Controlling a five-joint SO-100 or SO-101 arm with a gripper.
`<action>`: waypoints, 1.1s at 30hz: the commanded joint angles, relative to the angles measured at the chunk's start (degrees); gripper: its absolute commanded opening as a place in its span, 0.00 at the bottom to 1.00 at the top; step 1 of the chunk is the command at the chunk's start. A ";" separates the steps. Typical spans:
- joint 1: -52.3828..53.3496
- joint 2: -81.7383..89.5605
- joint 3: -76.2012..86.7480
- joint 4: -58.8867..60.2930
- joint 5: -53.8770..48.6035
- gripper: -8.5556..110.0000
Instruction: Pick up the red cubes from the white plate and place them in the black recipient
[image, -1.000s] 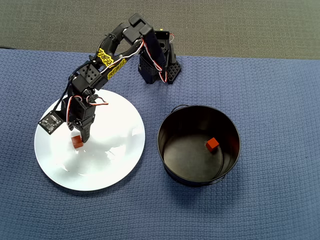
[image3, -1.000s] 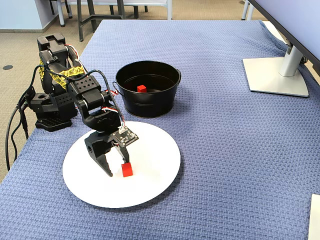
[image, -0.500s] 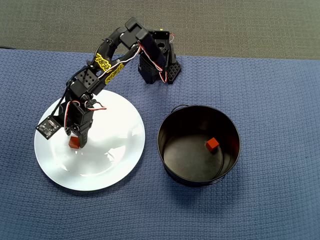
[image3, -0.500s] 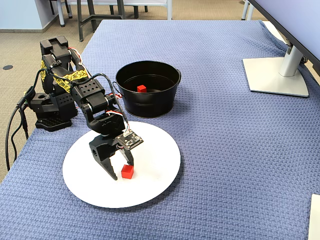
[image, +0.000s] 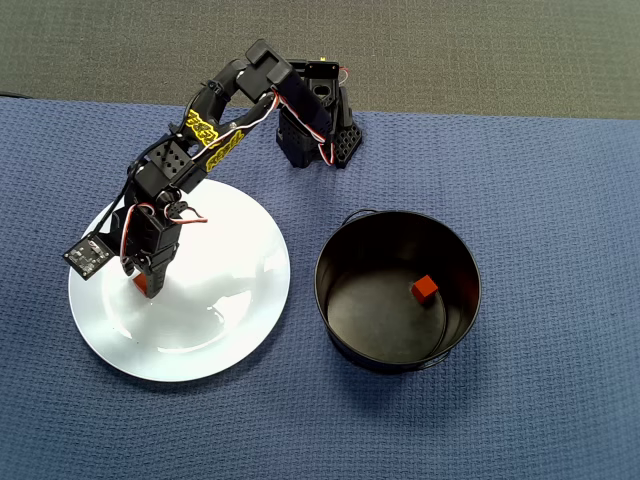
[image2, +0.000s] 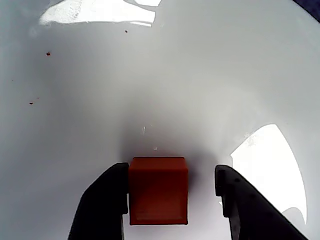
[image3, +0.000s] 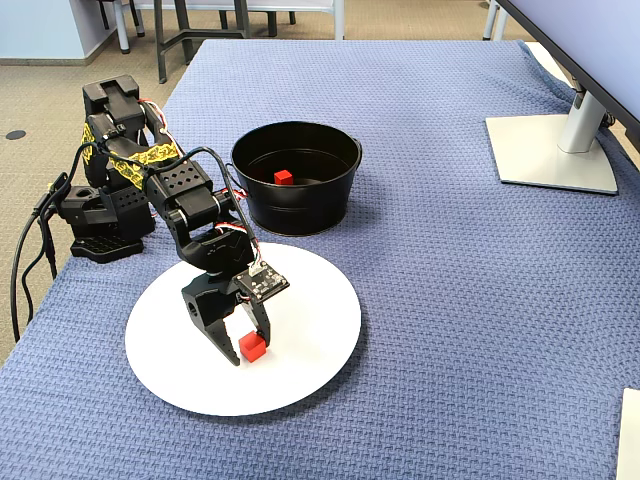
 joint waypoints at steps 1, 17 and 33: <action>-0.88 1.32 -2.90 -0.62 1.05 0.17; -2.11 3.96 1.67 -0.97 1.58 0.12; -8.00 24.17 0.35 9.14 21.53 0.07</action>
